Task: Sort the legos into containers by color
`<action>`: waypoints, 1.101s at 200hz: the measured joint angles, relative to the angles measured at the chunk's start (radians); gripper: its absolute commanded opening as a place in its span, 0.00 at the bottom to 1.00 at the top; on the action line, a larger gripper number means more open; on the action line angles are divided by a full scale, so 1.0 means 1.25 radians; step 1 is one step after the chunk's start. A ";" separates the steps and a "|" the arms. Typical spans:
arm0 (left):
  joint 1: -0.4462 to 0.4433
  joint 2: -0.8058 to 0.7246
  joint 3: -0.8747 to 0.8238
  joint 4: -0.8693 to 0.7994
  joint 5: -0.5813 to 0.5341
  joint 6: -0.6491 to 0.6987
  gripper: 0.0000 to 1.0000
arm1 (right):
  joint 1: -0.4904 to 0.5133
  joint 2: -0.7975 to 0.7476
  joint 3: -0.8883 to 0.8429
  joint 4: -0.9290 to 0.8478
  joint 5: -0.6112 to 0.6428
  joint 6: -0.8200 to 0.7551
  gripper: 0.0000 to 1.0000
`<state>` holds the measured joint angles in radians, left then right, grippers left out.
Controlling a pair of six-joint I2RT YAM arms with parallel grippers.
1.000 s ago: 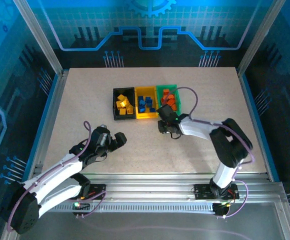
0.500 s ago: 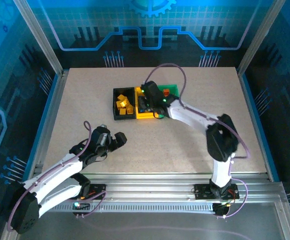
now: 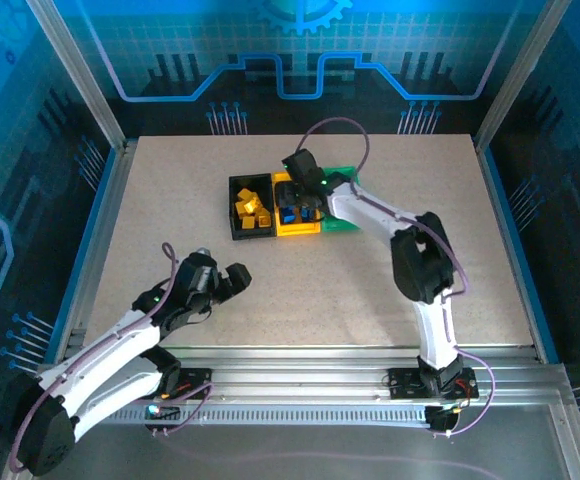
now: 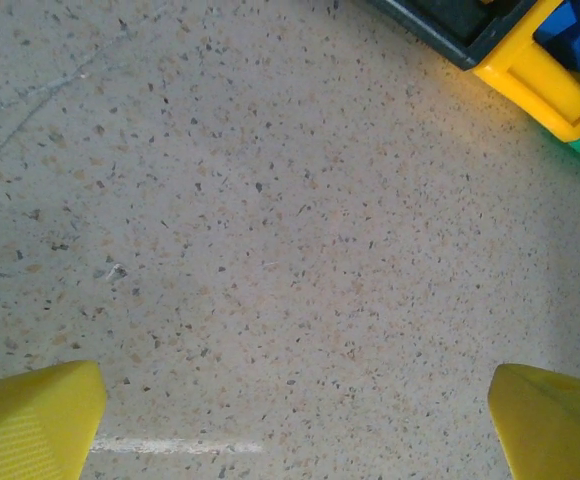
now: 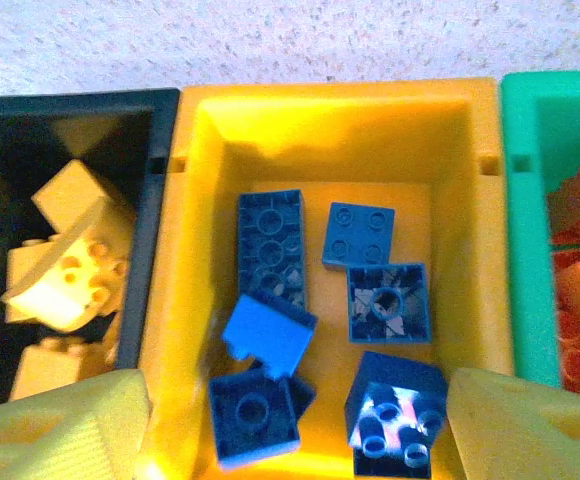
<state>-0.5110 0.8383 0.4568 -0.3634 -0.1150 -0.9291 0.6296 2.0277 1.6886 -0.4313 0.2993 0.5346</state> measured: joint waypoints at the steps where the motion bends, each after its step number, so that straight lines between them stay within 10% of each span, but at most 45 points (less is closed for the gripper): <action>1: 0.000 0.000 0.001 -0.001 0.000 0.000 0.99 | 0.000 -0.010 -0.009 0.004 0.000 0.000 0.82; 79: 0.004 0.002 0.103 0.010 -0.224 0.076 0.99 | 0.003 -0.577 -0.493 0.155 0.014 0.015 1.00; 141: 0.143 0.128 0.083 0.247 -0.393 0.303 0.99 | -0.038 -0.706 -0.683 0.125 0.092 0.085 1.00; 220: 0.304 0.370 0.076 0.521 -0.376 0.638 0.99 | -0.140 -0.819 -0.748 0.100 0.101 0.130 1.00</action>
<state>-0.1307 1.3006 0.5518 0.2878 -0.5846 -0.1318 0.4549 1.0039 0.7532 -0.3061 0.4252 0.6968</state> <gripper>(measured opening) 0.989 0.998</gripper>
